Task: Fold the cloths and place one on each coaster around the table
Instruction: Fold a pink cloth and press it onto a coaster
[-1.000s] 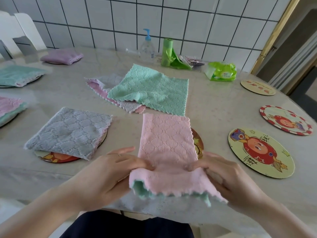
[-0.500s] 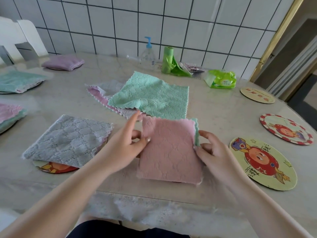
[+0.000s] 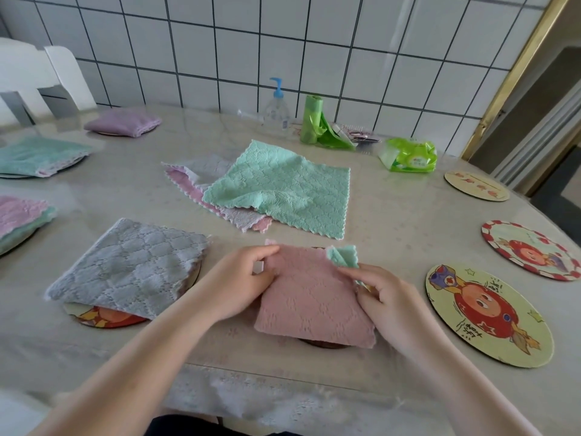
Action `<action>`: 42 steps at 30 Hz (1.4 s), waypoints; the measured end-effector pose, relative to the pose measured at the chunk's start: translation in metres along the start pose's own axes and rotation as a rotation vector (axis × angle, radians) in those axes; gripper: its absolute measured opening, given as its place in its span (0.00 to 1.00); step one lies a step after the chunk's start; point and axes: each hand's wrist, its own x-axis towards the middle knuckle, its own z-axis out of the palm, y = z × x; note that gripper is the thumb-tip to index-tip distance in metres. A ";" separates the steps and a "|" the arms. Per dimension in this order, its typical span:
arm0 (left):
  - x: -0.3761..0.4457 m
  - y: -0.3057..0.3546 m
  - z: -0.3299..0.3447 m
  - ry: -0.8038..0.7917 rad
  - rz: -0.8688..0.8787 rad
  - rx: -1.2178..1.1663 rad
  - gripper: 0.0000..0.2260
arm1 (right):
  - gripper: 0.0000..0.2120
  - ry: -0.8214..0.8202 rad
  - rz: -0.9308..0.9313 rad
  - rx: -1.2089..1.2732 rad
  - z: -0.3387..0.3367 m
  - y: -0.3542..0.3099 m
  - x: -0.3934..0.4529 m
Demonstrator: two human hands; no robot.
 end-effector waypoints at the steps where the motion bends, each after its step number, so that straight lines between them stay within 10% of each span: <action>1: 0.001 0.000 0.000 -0.001 0.000 0.005 0.21 | 0.22 0.000 0.011 -0.001 0.000 0.000 0.001; 12: 0.002 0.000 -0.008 -0.091 -0.023 -0.015 0.25 | 0.21 -0.014 0.114 0.022 -0.007 0.000 0.005; 17: -0.018 0.015 -0.011 0.142 0.104 0.100 0.25 | 0.22 0.045 0.069 -0.086 -0.010 -0.008 0.003; 22: -0.019 0.038 0.019 -0.109 0.139 0.343 0.26 | 0.38 -0.184 -0.021 -0.364 0.014 -0.037 0.006; 28: -0.023 0.020 0.026 -0.215 0.021 0.511 0.30 | 0.31 -0.269 0.049 -0.475 0.022 -0.018 -0.002; 42: -0.043 -0.002 0.010 0.067 0.087 0.244 0.30 | 0.26 0.033 0.007 -0.183 0.000 0.000 -0.045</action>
